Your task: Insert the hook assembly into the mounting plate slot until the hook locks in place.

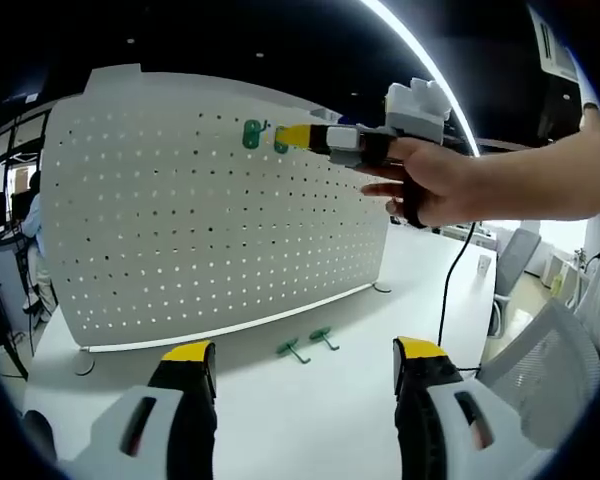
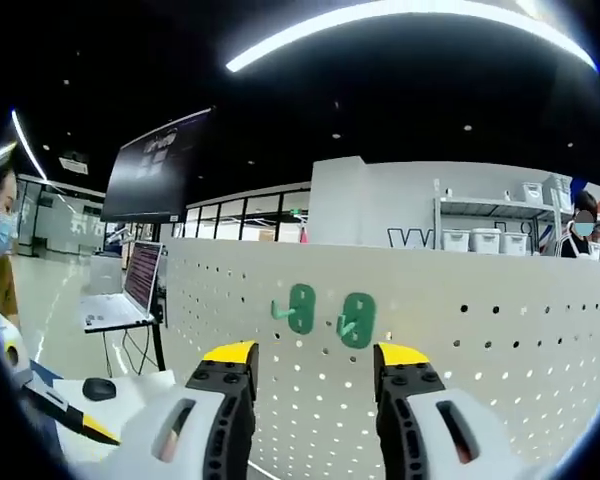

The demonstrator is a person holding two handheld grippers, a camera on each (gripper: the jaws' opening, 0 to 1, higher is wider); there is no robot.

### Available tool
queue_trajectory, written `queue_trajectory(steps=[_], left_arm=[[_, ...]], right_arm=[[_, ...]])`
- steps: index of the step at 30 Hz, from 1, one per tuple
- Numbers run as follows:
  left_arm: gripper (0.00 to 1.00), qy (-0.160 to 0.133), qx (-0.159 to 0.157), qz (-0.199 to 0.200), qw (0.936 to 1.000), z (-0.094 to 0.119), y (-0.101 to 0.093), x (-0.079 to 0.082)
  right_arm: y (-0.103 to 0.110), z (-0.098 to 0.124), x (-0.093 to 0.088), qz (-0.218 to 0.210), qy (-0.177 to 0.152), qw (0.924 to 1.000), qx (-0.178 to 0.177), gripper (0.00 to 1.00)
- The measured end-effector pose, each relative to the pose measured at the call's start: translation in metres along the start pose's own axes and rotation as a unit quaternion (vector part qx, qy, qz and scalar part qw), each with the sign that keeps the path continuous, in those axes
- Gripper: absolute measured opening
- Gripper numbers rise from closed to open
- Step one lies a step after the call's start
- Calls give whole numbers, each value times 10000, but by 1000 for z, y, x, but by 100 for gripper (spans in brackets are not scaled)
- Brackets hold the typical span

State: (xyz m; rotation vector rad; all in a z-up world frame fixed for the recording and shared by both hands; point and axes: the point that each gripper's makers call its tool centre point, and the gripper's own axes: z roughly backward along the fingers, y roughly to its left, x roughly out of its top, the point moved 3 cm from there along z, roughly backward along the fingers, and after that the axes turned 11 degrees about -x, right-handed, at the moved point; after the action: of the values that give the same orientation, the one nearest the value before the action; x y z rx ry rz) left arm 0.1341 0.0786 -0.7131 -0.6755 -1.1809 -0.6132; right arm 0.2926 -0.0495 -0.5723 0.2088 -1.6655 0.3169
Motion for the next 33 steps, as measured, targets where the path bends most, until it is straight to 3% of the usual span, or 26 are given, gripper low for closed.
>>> queue_trajectory(steps=[23,33], left_arm=[[77,13,3,23,10000,1,5,-3],[77,45,7,-29,10000,2,8,-3]], right_arm=[[-9,67,-46,-34,499,9976,472,53],[-15,92,-68,-103,748,9959,489,55]])
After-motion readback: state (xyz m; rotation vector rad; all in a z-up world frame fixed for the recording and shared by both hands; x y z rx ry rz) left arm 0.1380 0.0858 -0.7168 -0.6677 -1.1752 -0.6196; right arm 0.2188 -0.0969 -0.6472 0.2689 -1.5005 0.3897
